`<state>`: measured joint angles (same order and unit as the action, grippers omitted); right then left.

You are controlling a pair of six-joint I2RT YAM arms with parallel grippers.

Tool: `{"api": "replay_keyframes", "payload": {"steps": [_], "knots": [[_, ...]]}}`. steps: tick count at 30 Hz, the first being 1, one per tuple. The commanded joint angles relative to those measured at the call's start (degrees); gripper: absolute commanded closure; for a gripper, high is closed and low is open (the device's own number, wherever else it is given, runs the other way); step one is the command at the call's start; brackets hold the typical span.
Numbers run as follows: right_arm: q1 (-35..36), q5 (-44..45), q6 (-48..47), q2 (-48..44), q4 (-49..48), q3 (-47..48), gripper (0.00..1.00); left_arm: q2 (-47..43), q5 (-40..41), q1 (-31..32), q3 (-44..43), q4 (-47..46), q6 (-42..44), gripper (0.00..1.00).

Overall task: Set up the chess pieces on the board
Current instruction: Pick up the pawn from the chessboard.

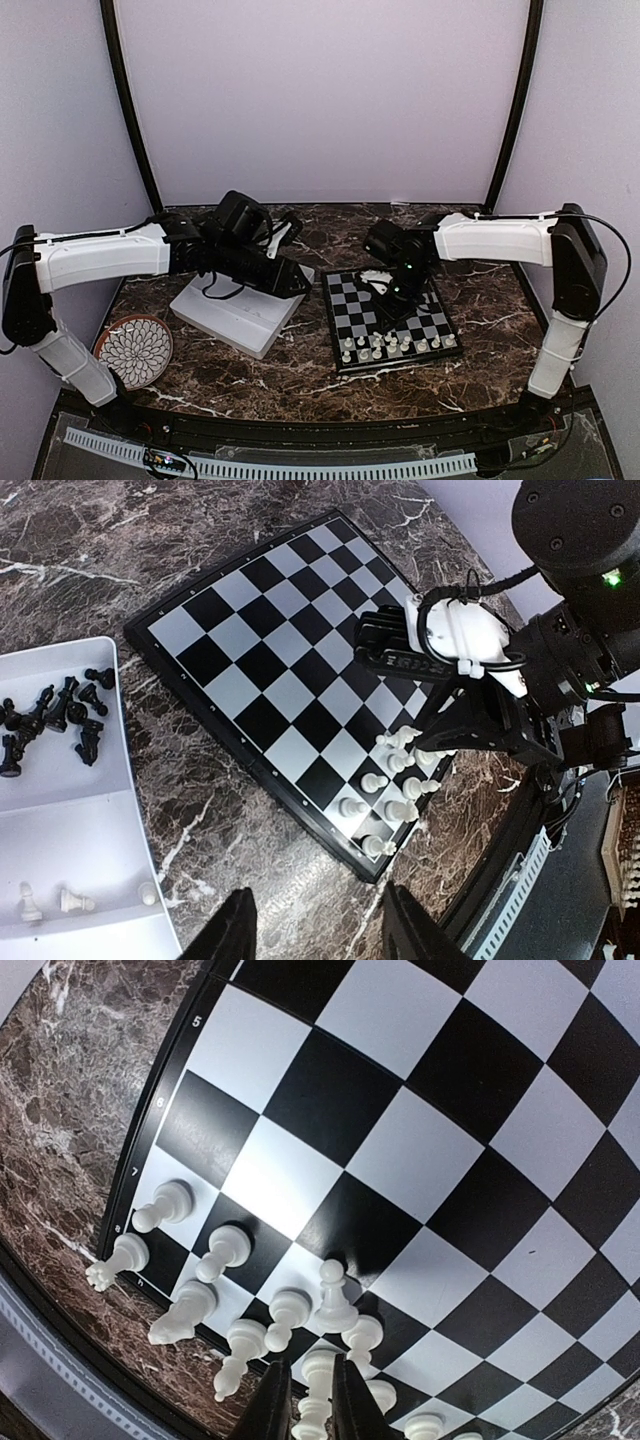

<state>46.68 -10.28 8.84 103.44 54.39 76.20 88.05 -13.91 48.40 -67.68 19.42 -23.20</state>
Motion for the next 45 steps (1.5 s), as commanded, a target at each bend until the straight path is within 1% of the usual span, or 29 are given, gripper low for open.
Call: {"api": "replay_keyframes", "payload": {"steps": [1,11,21,30,35,39,42,45], "knots": [[0.2,2.1,-1.2,1.8,1.7,3.2,0.84,-3.5,0.9,0.0,1.4,-0.3,-0.8,0.55],[0.5,1.9,-1.3,5.2,1.8,5.0,0.84,-3.0,1.1,0.0,1.2,-0.1,-0.5,0.55],[0.7,2.9,-1.3,8.4,1.7,6.6,0.82,-1.8,1.5,-0.2,-0.1,0.9,-0.1,0.55],[0.9,5.7,-1.1,11.7,1.8,7.7,0.82,-1.7,2.0,-0.4,-0.2,1.7,-0.1,0.55],[0.9,6.2,-0.8,13.0,1.1,8.5,0.87,-1.5,2.1,-0.5,-0.5,1.9,-0.2,0.55],[0.9,6.5,0.3,12.0,1.0,11.0,0.91,-1.2,2.1,-0.6,-1.1,2.1,-0.3,0.55],[0.5,6.3,1.6,8.5,-0.4,13.1,0.94,-0.9,2.1,-0.5,-1.9,1.9,-0.4,0.55],[-0.4,5.4,3.5,3.9,-3.2,13.0,0.96,-1.2,1.7,-0.5,-2.3,0.2,-0.6,0.55]]}}
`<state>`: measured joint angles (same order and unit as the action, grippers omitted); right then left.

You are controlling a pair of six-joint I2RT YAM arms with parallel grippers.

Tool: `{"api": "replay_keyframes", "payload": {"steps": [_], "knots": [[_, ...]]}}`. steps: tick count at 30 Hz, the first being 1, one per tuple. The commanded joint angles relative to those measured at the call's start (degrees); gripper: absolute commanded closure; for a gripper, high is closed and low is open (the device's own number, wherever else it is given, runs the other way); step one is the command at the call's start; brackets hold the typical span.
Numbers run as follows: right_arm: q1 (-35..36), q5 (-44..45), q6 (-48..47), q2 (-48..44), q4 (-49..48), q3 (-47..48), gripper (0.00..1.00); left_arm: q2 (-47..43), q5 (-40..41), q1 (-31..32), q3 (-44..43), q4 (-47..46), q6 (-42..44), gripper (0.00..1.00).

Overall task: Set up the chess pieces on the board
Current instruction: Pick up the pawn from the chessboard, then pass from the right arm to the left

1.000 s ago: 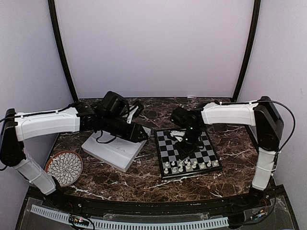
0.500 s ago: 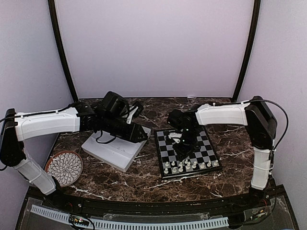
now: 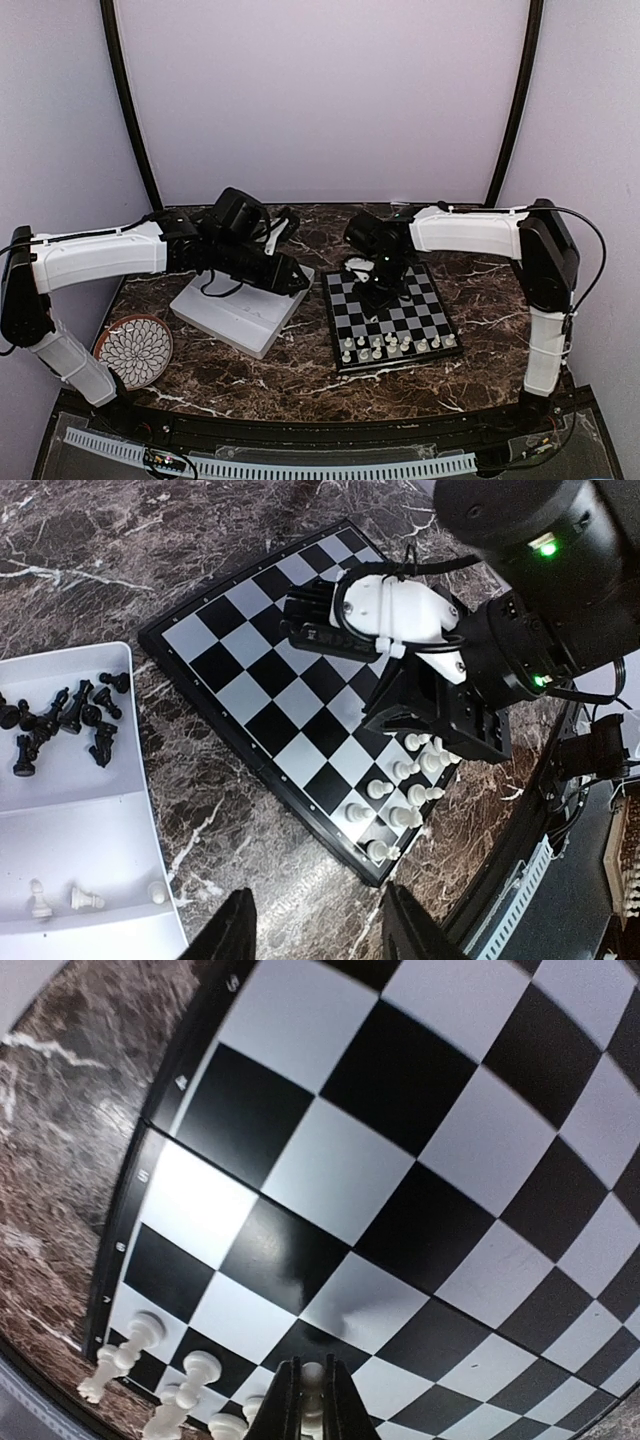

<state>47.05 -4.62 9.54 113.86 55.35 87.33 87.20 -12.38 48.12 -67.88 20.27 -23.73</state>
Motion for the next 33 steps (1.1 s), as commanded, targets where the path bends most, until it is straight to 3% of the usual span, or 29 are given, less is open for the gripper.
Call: {"api": "replay_keyframes", "payload": {"steps": [1,10,13,19,24,33], "knots": [[-1.2,-1.2,3.2,-8.4,-5.7,1.2,0.97,-0.6,0.1,-0.2,-1.9,-2.1,-0.2,0.55],[-3.3,-2.9,7.1,-34.7,-33.8,-20.6,1.0,0.4,-6.5,-0.1,-2.6,-11.0,0.0,0.54],[-3.9,-3.7,9.5,-40.8,-38.6,-23.5,1.0,1.7,-9.5,0.9,-4.3,-14.2,1.3,0.53],[-4.2,-8.6,14.8,-42.1,-41.5,-21.0,1.0,6.2,-14.5,2.2,-7.9,-25.9,1.7,0.51],[-4.2,-11.9,17.1,-40.6,-42.3,-17.3,1.0,10.7,-16.8,3.2,-14.2,-28.1,1.5,0.51],[-4.2,-14.8,19.8,-39.5,-43.3,-15.7,0.99,12.7,-17.0,3.6,-16.1,-31.0,0.8,0.56]]}}
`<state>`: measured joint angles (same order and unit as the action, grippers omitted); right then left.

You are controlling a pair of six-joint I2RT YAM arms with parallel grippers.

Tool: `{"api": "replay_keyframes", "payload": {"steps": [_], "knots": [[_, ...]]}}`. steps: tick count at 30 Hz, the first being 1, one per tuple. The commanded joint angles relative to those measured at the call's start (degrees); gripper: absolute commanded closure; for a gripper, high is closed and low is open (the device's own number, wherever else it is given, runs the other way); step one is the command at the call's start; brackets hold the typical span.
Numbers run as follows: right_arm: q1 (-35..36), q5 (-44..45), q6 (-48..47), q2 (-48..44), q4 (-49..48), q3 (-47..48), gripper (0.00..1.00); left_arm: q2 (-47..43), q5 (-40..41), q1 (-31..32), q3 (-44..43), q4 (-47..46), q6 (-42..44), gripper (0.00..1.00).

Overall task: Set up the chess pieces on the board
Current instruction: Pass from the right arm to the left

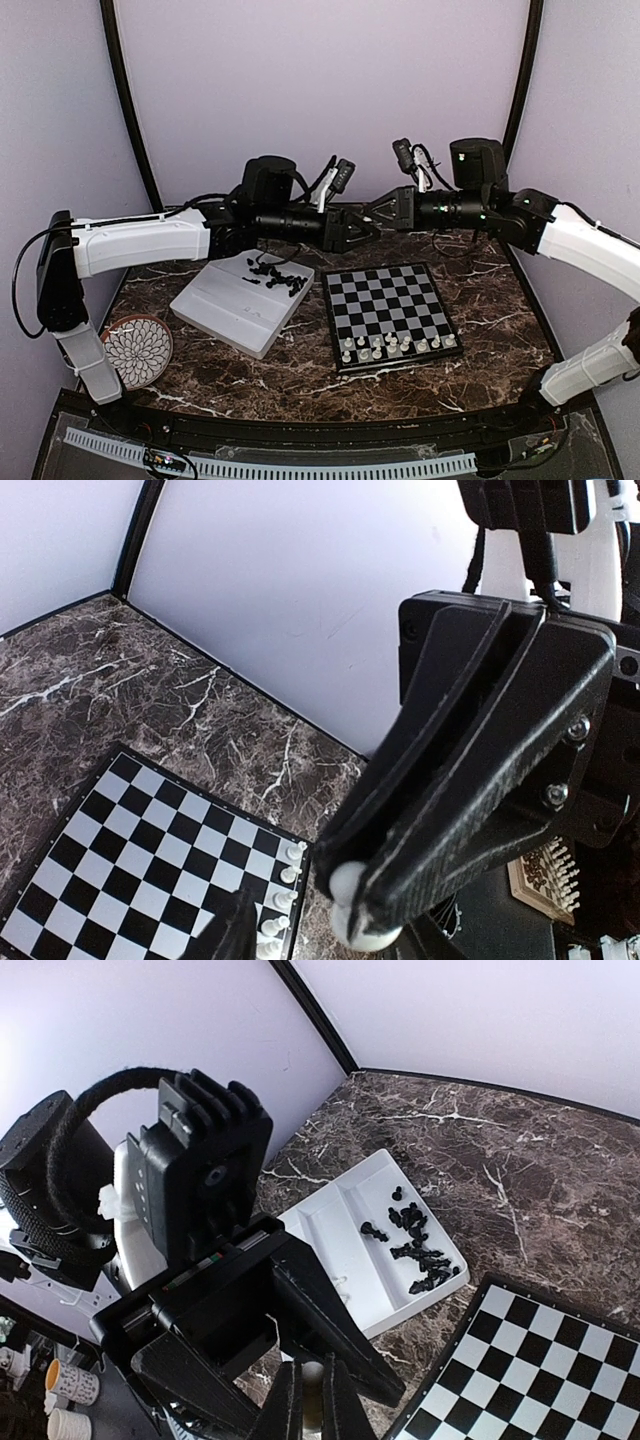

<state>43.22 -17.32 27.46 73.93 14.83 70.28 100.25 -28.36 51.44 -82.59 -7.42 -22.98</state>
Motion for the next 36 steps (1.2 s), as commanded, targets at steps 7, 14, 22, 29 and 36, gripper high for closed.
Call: {"api": "replay_keyframes", "payload": {"steps": [7,14,22,29,36], "knots": [[-0.4,-2.4,2.2,0.0,-2.9,0.7,0.98,-1.3,-0.5,0.3,-0.3,-5.9,-1.8,0.64],[-0.4,-2.5,2.8,-0.7,-2.9,-0.1,0.98,-1.3,0.1,0.3,0.3,-7.0,-3.2,0.79],[-0.6,-2.1,1.0,-1.1,4.9,4.1,0.77,-3.1,1.7,0.3,1.7,-4.6,-0.1,0.88],[-3.2,-2.8,-1.6,0.9,19.5,15.9,0.55,-5.2,2.0,0.3,1.8,5.5,9.1,0.88],[-3.8,-12.2,-3.0,10.4,34.3,22.3,0.65,-6.1,3.0,1.2,-1.3,17.3,19.7,0.88]]}}
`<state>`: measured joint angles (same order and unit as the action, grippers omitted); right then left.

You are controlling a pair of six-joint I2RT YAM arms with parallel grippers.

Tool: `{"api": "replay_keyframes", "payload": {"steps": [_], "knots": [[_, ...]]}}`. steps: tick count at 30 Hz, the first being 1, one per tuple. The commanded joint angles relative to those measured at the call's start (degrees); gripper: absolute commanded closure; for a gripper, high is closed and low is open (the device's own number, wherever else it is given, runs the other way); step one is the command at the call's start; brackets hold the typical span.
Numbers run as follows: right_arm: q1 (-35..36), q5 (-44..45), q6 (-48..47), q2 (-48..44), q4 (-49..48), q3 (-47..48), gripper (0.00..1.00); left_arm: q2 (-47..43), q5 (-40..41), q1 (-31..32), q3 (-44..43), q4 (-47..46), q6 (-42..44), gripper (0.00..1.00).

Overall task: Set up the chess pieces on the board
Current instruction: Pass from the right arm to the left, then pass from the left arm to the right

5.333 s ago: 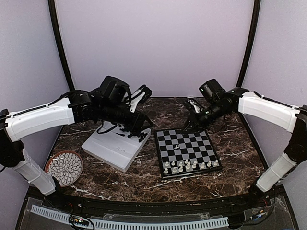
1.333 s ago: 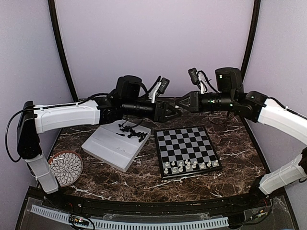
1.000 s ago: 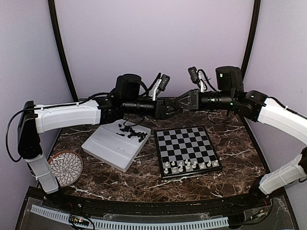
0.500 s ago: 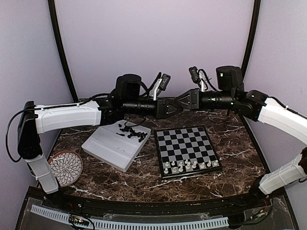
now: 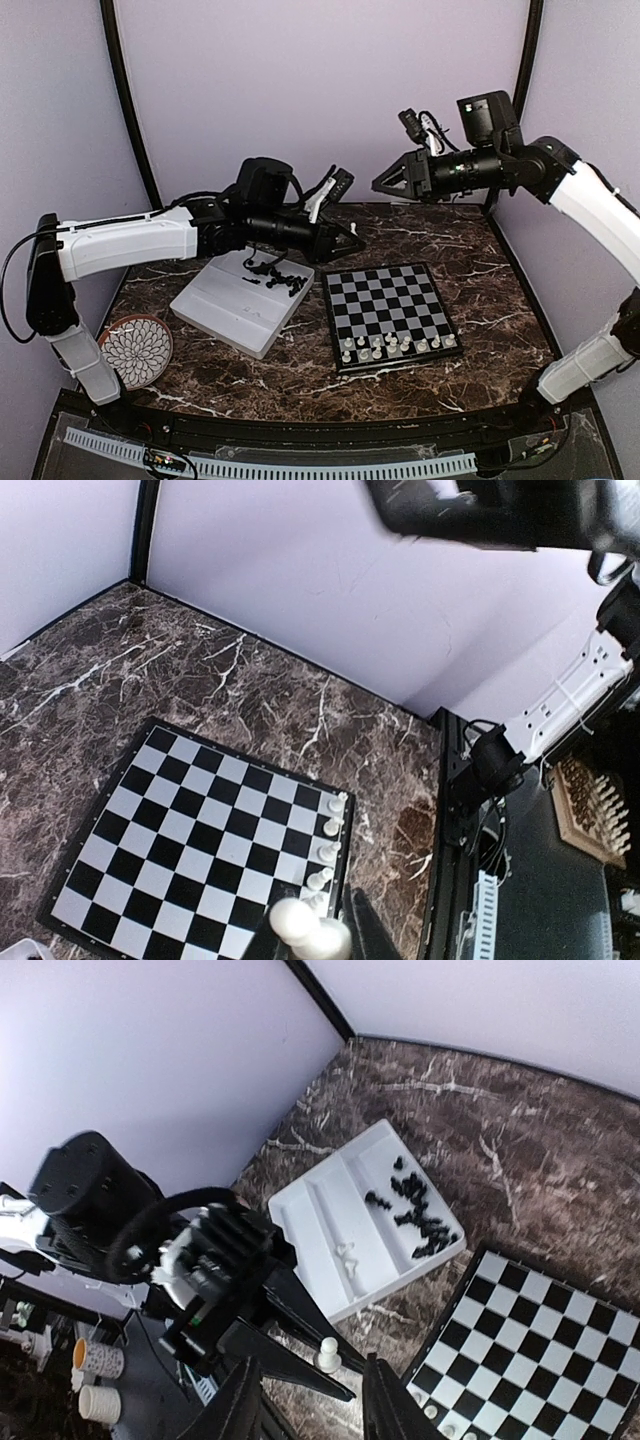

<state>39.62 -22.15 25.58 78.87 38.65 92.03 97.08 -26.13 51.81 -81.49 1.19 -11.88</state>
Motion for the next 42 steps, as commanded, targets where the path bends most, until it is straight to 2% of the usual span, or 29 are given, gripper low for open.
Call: {"api": "replay_keyframes", "payload": {"steps": [1,6,18,32,38,41,42], "knots": [[-0.2,-8.9,-0.6,5.9,10.1,0.2,0.65,-2.7,1.0,1.1,-2.9,9.7,9.5,0.88],[-0.2,-13.3,1.9,6.4,7.6,-0.9,0.63,-1.8,2.1,1.8,-5.7,14.8,14.0,0.88],[-0.1,-18.1,4.0,7.9,3.9,-3.3,0.65,-0.5,2.6,3.5,-7.8,16.2,15.0,0.88],[0.9,-20.1,3.7,10.2,3.0,-4.2,0.78,-0.5,2.4,3.6,-7.9,15.4,14.5,0.88],[1.0,-21.8,3.1,10.9,2.9,-3.7,0.97,-0.4,3.8,3.6,-8.2,15.4,14.1,0.88],[0.9,-19.1,0.8,9.8,4.6,-3.3,1.0,-0.5,8.6,3.6,-8.0,15.7,12.4,0.75],[0.7,-17.3,-0.3,9.1,5.5,-3.2,1.0,-0.8,11.3,3.6,-7.3,15.6,12.3,0.66]]}}
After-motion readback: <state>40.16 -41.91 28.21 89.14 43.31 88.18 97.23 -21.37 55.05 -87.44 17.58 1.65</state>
